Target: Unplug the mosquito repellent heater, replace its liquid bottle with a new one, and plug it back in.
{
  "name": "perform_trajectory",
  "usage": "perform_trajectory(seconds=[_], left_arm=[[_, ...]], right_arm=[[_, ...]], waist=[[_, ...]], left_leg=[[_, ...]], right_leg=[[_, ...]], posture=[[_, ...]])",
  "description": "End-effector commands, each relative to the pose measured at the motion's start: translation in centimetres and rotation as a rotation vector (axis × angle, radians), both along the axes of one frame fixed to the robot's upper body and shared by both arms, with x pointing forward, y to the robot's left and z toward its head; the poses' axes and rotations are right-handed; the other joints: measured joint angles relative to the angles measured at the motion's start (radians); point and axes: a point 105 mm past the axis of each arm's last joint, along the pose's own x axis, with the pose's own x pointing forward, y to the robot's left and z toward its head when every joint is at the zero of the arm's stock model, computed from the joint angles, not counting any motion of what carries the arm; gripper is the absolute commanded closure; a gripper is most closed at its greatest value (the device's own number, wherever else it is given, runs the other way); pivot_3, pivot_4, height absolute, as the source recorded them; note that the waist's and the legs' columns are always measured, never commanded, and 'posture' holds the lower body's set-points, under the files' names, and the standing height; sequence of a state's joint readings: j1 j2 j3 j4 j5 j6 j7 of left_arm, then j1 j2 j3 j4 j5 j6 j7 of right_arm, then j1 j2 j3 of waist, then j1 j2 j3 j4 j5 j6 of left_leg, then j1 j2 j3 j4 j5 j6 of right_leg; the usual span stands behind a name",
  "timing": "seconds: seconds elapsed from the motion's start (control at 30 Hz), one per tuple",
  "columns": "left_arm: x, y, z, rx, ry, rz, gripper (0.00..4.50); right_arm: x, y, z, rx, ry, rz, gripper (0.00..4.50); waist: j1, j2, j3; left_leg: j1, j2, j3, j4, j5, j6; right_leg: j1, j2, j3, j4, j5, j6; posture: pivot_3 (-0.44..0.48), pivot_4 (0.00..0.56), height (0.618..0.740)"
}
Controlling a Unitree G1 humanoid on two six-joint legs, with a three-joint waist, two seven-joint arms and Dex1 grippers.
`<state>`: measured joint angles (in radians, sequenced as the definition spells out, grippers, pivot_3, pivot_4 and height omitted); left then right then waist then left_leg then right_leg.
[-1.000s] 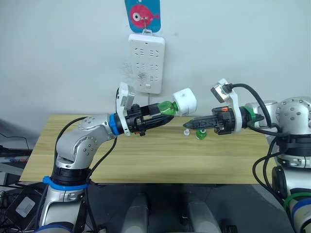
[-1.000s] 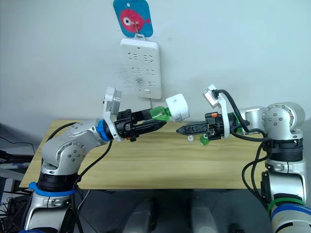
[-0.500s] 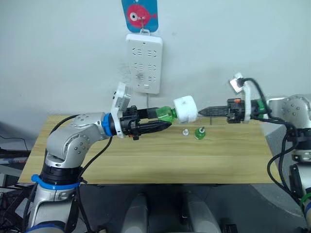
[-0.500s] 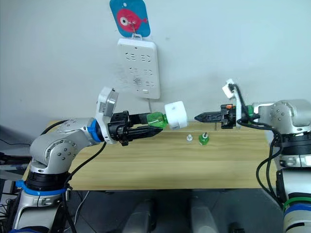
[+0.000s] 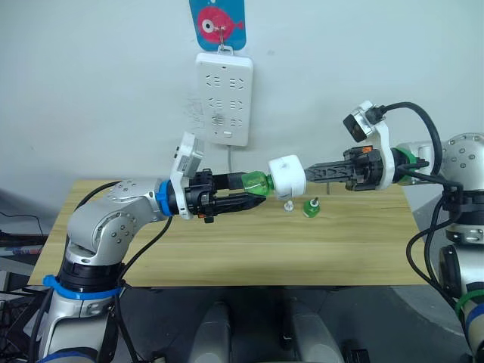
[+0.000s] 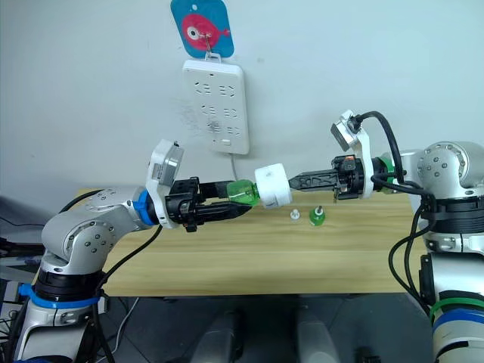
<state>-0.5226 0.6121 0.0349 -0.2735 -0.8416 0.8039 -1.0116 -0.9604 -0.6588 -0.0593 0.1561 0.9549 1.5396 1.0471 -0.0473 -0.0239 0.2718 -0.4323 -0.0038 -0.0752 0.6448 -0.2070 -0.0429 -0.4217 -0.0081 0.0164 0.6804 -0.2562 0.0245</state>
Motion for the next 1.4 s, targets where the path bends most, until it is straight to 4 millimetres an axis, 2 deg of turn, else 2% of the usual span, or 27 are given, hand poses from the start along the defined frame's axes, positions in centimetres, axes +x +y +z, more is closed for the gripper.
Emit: perform_trajectory(seconds=[0.03, 0.23, 0.4, 0.5, 0.63, 0.7, 0.8, 0.93, 1.23, 1.4], left_arm=[[-1.1, -0.9, 1.3, -0.028, -0.059, -0.060, 2.24], [-1.3, -0.8, 1.4, -0.026, -0.061, -0.056, 2.24], [-1.2, -0.8, 1.5, -0.027, -0.066, -0.052, 2.24], [-1.2, -0.9, 1.7, -0.029, -0.068, -0.056, 2.24], [-1.2, -1.1, 1.7, -0.035, -0.068, -0.059, 2.24], [-1.1, -1.1, 1.7, -0.038, -0.067, -0.054, 2.24], [-0.4, -0.7, 1.8, -0.054, -0.070, -0.017, 2.24], [0.5, -0.3, 2.1, -0.076, -0.081, 0.038, 2.24], [1.2, 0.2, 0.8, -0.050, -0.071, 0.074, 2.24], [1.4, -0.1, 0.7, -0.051, -0.072, 0.062, 2.24]], right_arm=[[-0.4, 0.6, 0.6, -0.006, -0.044, 0.019, 4.45], [0.9, -1.7, -0.6, -0.060, -0.038, -0.083, 4.45], [2.3, -2.6, -1.4, -0.075, -0.036, -0.137, 4.45], [2.9, -1.9, -2.3, -0.079, -0.042, -0.140, 4.45], [3.7, 0.6, -3.1, -0.041, -0.052, -0.156, 4.45], [3.4, 1.6, -3.4, -0.017, -0.037, -0.144, 4.45], [1.7, 2.7, -4.0, 0.006, 0.001, -0.091, 4.45], [-0.1, 2.7, -4.3, 0.024, 0.033, -0.059, 4.45], [-3.4, 2.1, -1.0, 0.098, -0.013, 0.050, 4.45], [-3.5, 2.8, 0.8, 0.102, -0.047, 0.070, 4.45]], waist=[[0.000, 0.000, 0.000], [0.001, 0.000, 0.000], [0.001, 0.000, 0.000], [-0.001, 0.000, 0.000], [-0.004, 0.000, 0.000], [-0.003, 0.000, 0.000], [0.002, 0.000, 0.000], [0.014, 0.000, 0.000], [0.013, 0.000, 0.000], [0.010, 0.000, 0.000]], left_leg=[[0.000, 0.000, 0.000, 0.000, 0.000, 0.000], [0.000, 0.000, 0.000, 0.000, 0.000, 0.000], [0.000, 0.000, 0.000, 0.000, 0.000, 0.000], [0.000, 0.001, 0.001, 0.000, 0.000, 0.000], [0.000, 0.001, 0.000, 0.000, 0.000, 0.000], [0.000, 0.001, 0.000, 0.000, 0.000, 0.000], [0.000, 0.000, 0.000, 0.000, 0.000, 0.000], [0.000, 0.000, -0.001, 0.000, 0.000, 0.000], [0.000, 0.000, 0.000, 0.000, 0.000, 0.000], [0.000, 0.000, 0.000, 0.000, 0.000, 0.000]], right_leg=[[0.000, 0.000, 0.000, 0.000, 0.000, 0.000], [0.000, 0.000, 0.000, 0.000, 0.000, 0.000], [0.000, 0.000, 0.000, 0.000, 0.000, 0.000], [0.000, 0.000, 0.000, 0.000, 0.000, 0.000], [0.000, 0.001, 0.000, 0.001, 0.000, 0.000], [0.000, 0.000, 0.000, 0.001, 0.000, 0.000], [0.000, 0.000, 0.000, 0.001, 0.000, 0.000], [0.000, -0.001, 0.000, 0.000, 0.000, 0.000], [0.000, 0.000, 0.000, 0.000, 0.000, 0.000], [0.000, 0.000, 0.000, 0.000, 0.000, 0.000]], posture=[[-0.034, 0.242, 0.740], [-0.028, 0.238, 0.740], [-0.026, 0.230, 0.740], [-0.026, 0.229, 0.740], [-0.027, 0.232, 0.740], [-0.027, 0.232, 0.740], [-0.020, 0.238, 0.740], [-0.014, 0.243, 0.740], [-0.037, 0.250, 0.740], [-0.059, 0.247, 0.740]])
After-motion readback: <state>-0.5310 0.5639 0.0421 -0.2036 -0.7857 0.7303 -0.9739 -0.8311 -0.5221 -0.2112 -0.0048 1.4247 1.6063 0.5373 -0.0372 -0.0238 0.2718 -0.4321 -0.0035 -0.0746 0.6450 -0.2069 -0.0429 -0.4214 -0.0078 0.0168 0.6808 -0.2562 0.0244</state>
